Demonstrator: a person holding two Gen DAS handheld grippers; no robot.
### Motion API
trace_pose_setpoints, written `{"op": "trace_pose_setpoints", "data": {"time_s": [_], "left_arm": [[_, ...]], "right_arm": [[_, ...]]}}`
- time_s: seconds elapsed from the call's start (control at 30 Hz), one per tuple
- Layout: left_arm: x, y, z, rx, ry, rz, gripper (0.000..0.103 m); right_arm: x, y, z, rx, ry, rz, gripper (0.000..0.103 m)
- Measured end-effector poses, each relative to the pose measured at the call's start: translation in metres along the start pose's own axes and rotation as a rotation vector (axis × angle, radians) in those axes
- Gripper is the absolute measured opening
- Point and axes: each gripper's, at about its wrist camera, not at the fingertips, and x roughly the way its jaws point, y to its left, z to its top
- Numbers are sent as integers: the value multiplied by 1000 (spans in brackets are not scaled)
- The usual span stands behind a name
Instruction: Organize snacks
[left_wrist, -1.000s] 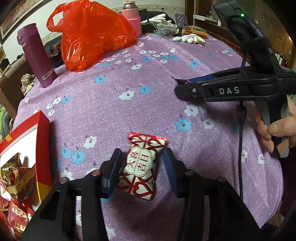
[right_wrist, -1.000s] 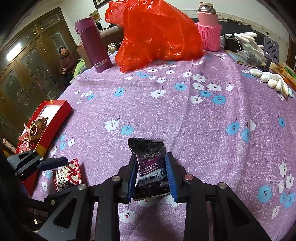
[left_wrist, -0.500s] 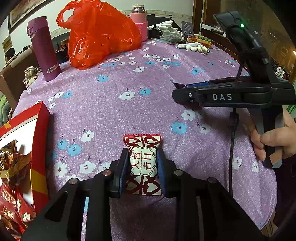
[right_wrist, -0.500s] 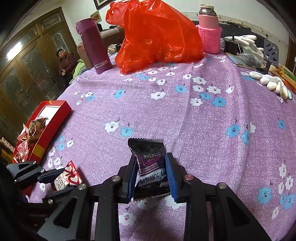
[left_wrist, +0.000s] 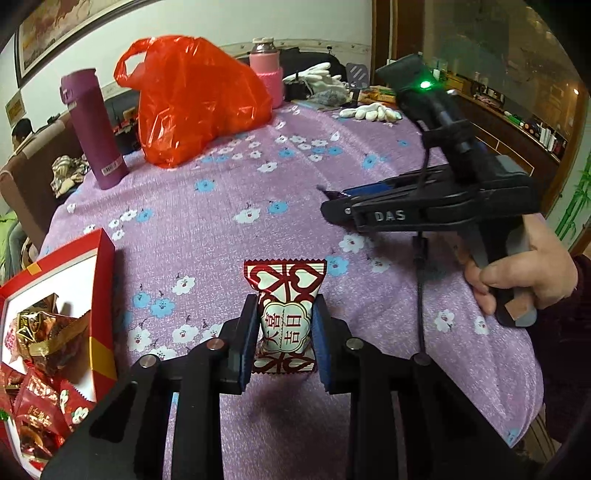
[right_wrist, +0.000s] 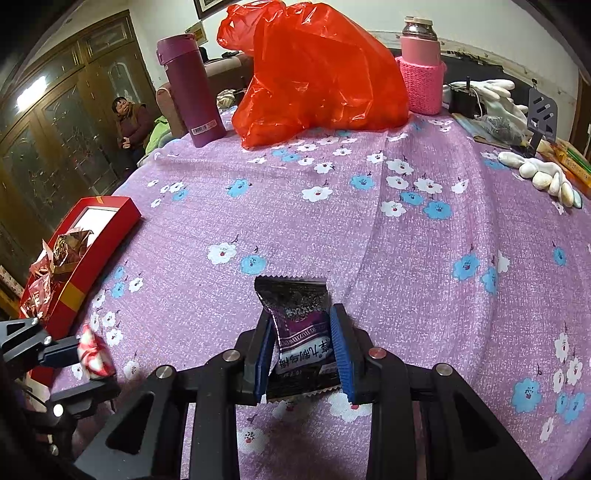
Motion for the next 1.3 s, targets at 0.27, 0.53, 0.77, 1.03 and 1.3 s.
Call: {"op": "trace_pose_setpoints", "data": {"time_s": [0.27, 0.53, 0.77, 1.03, 1.3], "left_arm": [[-20, 3, 2, 1, -58, 10, 25], [-42, 24, -1, -35, -114, 31, 25], [-67, 49, -6, -87, -176, 47, 25], [-90, 81, -20, -161, -228, 91, 25], [-114, 128, -33, -244, -256, 209, 25]], "right_arm": [[-1, 2, 0, 19, -1, -23, 30], [1, 14, 0, -2, 4, -100, 29], [-2, 32, 0, 14, 1, -84, 28], [-24, 85, 35, -24, -68, 22, 27], [-48, 154, 130, -19, -220, 158, 27]]}}
